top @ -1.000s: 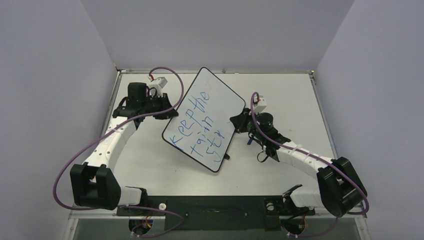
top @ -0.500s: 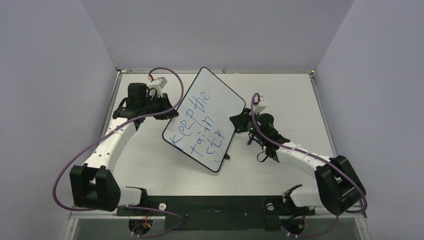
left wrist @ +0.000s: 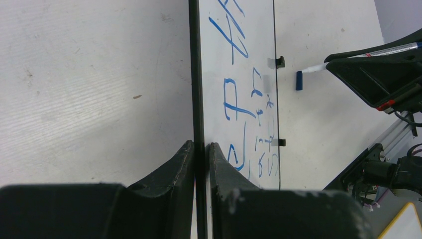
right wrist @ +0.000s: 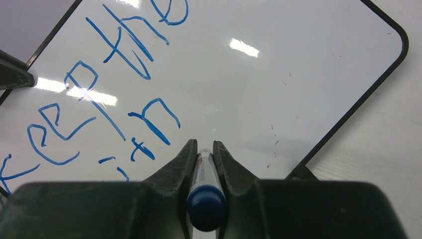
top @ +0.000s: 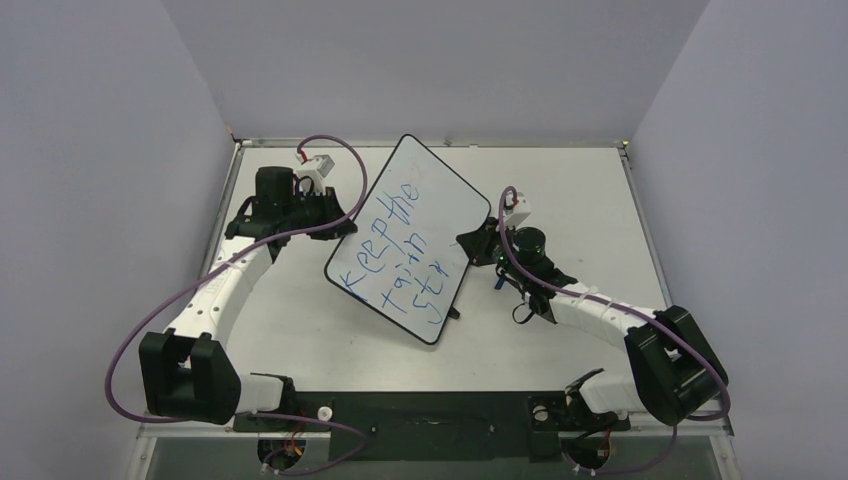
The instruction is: Write a sentence on the whiteboard
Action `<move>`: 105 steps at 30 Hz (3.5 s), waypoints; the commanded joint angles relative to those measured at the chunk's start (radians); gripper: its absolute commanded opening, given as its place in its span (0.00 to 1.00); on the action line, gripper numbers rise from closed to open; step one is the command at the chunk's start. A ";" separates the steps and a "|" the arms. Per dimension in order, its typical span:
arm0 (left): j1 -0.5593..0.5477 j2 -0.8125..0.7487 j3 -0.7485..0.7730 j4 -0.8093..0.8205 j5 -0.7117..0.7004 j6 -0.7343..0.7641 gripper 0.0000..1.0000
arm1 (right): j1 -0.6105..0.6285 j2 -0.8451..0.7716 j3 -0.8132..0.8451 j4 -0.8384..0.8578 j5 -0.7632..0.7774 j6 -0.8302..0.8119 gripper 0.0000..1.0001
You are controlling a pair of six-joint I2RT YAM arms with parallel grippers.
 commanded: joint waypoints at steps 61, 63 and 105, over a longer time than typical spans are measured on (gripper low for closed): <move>-0.023 -0.051 -0.033 0.024 0.029 0.034 0.00 | 0.052 0.166 0.126 -0.013 0.030 -0.002 0.00; -0.024 -0.049 -0.032 0.024 0.029 0.034 0.00 | 0.052 0.176 0.128 -0.022 0.026 -0.003 0.00; -0.032 -0.048 -0.031 0.022 0.029 0.035 0.00 | 0.064 0.217 0.220 -0.138 0.050 0.002 0.00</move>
